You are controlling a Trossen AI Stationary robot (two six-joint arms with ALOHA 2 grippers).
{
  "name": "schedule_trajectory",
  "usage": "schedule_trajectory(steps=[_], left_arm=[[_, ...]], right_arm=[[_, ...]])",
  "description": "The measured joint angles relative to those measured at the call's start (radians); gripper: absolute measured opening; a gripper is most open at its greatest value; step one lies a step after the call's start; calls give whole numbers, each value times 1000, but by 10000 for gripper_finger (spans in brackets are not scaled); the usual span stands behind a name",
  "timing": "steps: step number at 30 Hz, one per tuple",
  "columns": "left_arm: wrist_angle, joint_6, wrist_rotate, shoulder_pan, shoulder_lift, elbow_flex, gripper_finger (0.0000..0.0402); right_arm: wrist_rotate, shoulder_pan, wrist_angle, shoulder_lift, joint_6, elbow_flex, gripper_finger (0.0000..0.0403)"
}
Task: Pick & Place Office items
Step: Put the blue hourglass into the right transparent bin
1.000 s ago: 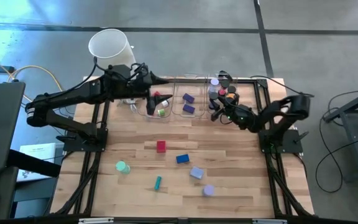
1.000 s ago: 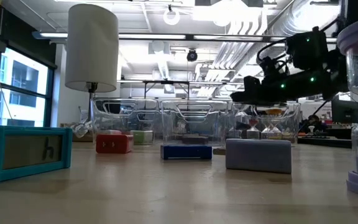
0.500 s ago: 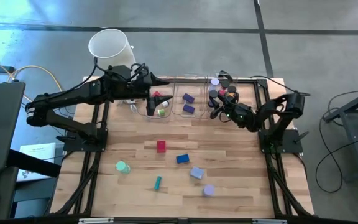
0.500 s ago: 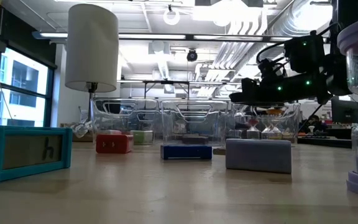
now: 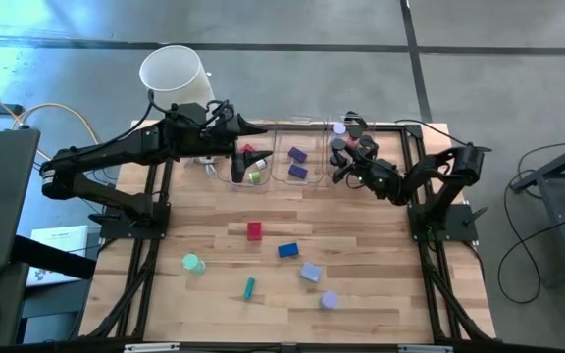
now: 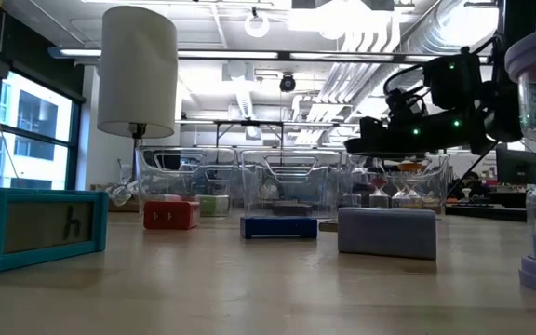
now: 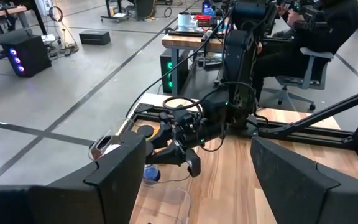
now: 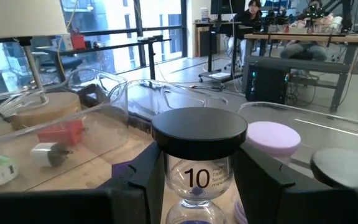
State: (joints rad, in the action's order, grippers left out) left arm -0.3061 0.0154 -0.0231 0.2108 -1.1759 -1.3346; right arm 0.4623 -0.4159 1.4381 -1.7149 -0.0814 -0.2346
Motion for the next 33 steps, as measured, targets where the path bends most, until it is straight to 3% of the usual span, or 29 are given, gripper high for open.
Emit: schedule_trajectory(steps=[16,33], left_arm=[[0,0,0,0,0,0,283],[0,0,0,0,0,0,283]], right_arm=[[-91,-82,-146,3,-1,-46,143],[-101,-82,-190,3,-11,-44,143]])
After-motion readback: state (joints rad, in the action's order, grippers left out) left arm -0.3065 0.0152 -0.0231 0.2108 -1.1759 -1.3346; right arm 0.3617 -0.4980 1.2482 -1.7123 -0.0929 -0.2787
